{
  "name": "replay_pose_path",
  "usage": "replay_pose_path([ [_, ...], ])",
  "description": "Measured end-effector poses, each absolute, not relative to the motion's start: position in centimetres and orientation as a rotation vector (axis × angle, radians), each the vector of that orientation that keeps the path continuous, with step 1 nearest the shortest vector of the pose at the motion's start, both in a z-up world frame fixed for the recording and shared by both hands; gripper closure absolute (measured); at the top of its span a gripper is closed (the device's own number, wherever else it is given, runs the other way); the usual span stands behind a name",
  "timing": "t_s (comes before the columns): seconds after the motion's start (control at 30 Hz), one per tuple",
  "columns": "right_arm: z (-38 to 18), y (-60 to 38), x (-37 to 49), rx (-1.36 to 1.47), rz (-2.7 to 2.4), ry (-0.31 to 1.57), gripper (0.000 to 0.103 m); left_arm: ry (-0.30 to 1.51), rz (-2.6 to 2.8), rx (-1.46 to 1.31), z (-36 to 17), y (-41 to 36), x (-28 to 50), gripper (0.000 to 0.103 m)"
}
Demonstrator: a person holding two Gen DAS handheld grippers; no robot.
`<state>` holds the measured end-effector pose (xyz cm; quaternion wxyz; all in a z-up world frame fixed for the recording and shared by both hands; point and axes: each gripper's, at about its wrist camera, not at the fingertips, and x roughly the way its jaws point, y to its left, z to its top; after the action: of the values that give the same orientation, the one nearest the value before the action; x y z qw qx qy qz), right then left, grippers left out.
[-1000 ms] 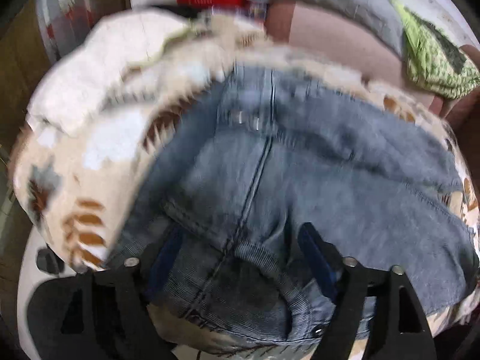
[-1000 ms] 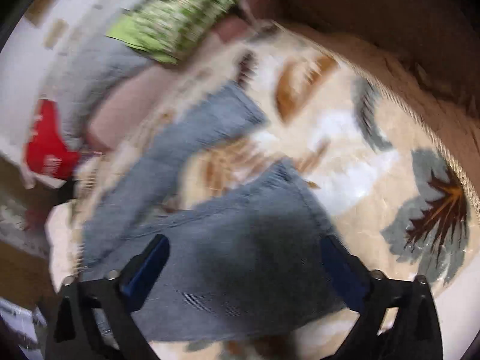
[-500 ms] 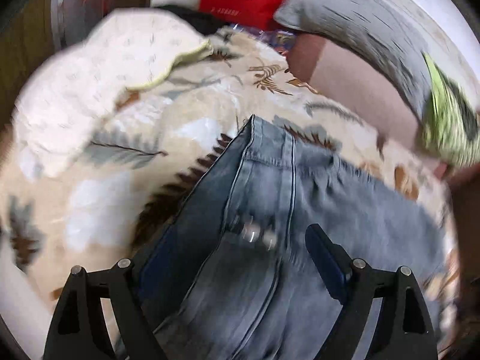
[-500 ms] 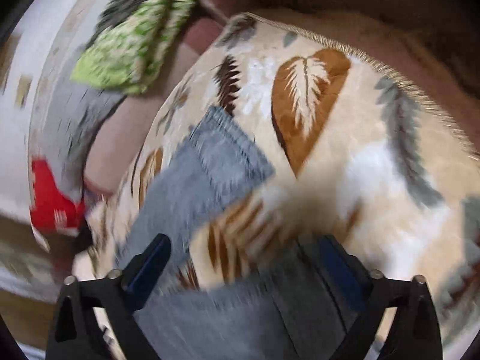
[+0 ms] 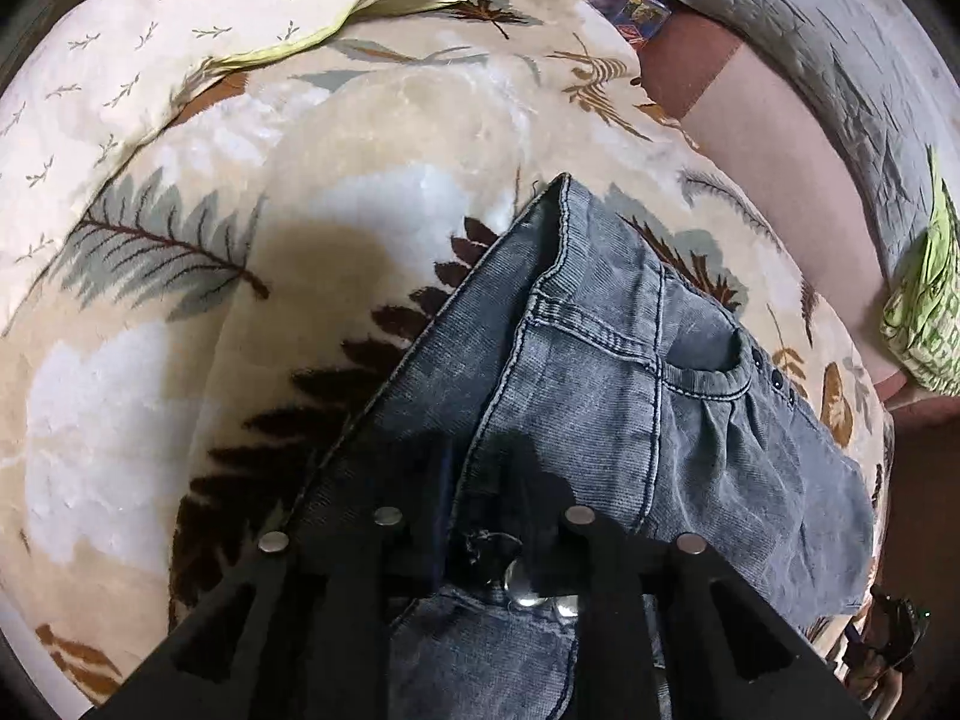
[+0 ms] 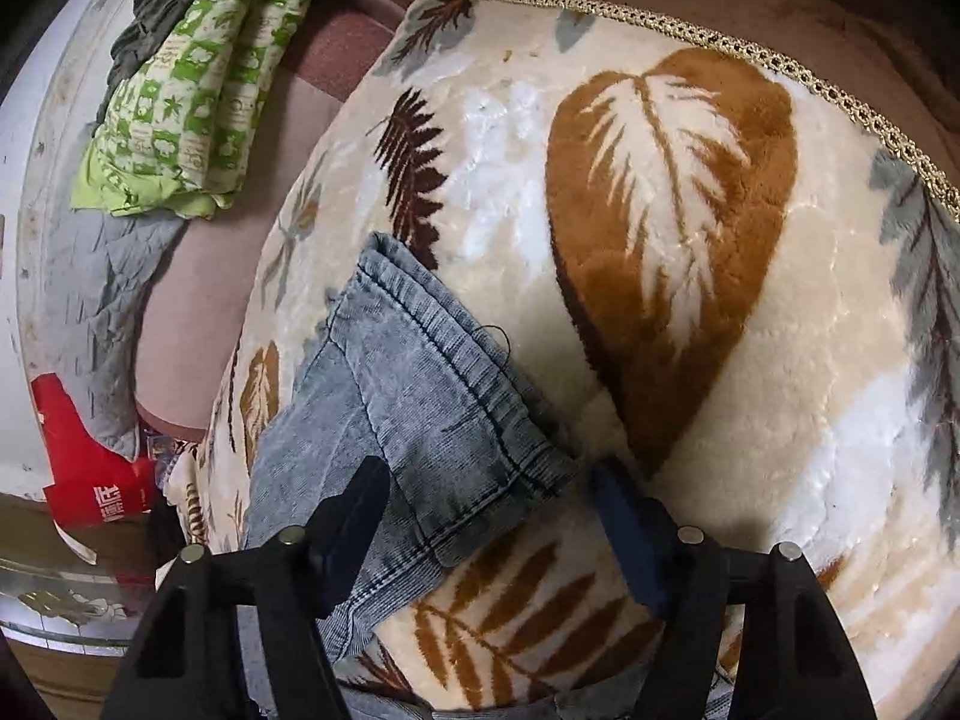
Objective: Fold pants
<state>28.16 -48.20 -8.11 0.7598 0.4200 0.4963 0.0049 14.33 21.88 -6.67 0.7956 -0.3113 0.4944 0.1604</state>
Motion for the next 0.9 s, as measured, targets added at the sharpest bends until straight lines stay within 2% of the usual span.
replay_pose_path([
  [0.03, -8.1, -48.3, 28.2, 0.919, 0.004, 1.075, 0.03, 1.064, 0.328, -0.66, -6.6, 21.6, 14.5, 0.07],
  [0.07, -8.0, -48.4, 28.1, 0.914, 0.001, 1.076, 0.03, 1.071, 0.331, -0.629, -6.5, 21.2, 14.7, 0.07],
  [0.1, -8.1, -48.3, 28.3, 0.896, -0.003, 1.08, 0.031, 1.084, 0.34, -0.58, -6.5, 20.8, 15.2, 0.081],
  [0.13, -8.0, -47.9, 28.6, 0.848, -0.013, 1.097, 0.041, 1.097, 0.358, -0.534, -6.4, 20.3, 15.5, 0.094],
  [0.17, -7.6, -47.5, 28.8, 0.791, -0.035, 1.113, 0.059, 1.105, 0.371, -0.52, -6.4, 20.2, 15.8, 0.094],
  [0.23, -6.3, -47.2, 28.5, 0.726, -0.038, 1.095, 0.082, 1.104, 0.381, -0.542, -6.3, 20.5, 15.9, 0.095],
  [0.33, -3.4, -46.9, 27.1, 0.628, -0.053, 1.045, 0.082, 1.07, 0.398, -0.515, -5.1, 20.8, 15.5, 0.096],
  [0.4, -1.5, -46.6, 25.5, 0.56, -0.058, 1.01, 0.082, 1.039, 0.403, -0.486, -4.0, 20.8, 15.2, 0.103],
  [0.43, -0.8, -46.2, 24.7, 0.502, -0.075, 0.992, 0.082, 1.018, 0.418, -0.454, -3.3, 20.7, 15.0, 0.103],
  [0.5, -1.6, -45.4, 23.8, 0.416, -0.111, 1.011, 0.076, 1.042, 0.396, -0.426, -3.5, 20.5, 15.5, 0.103],
  [0.53, -3.3, -45.3, 23.8, 0.39, -0.135, 1.055, 0.075, 1.117, 0.346, -0.434, -4.7, 20.2, 16.2, 0.103],
  [0.57, -4.8, -45.6, 24.0, 0.387, -0.151, 1.096, 0.064, 1.175, 0.307, -0.444, -5.7, 20.0, 16.8, 0.102],
  [0.6, -7.3, -46.0, 24.4, 0.397, -0.16, 1.188, 0.059, 1.199, 0.296, -0.435, -6.4, 19.7, 17.1, 0.101],
  [0.63, -7.4, -46.2, 24.1, 0.404, -0.141, 1.152, 0.055, 1.172, 0.303, -0.411, -6.1, 19.6, 17.0, 0.093],
  [0.67, -6.5, -46.4, 23.9, 0.409, -0.124, 1.132, 0.04, 1.157, 0.308, -0.398, -5.8, 19.7, 17.0, 0.083],
  [0.7, -5.5, -46.6, 23.8, 0.426, -0.103, 1.121, 0.032, 1.136, 0.307, -0.407, -5.4, 20.0, 16.9, 0.059],
  [0.73, -4.0, -47.0, 23.7, 0.454, -0.082, 1.076, 0.028, 1.099, 0.303, -0.445, -4.8, 20.5, 17.1, 0.038],
  [0.77, -2.7, -47.4, 23.8, 0.468, -0.064, 1.034, 0.028, 1.069, 0.3, -0.472, -4.3, 20.8, 17.3, 0.034],
  [0.9, 0.1, -48.3, 26.9, 0.535, 0.014, 0.969, 0.025, 1.008, 0.23, -0.538, -3.0, 21.6, 20.7, 0.034],
])
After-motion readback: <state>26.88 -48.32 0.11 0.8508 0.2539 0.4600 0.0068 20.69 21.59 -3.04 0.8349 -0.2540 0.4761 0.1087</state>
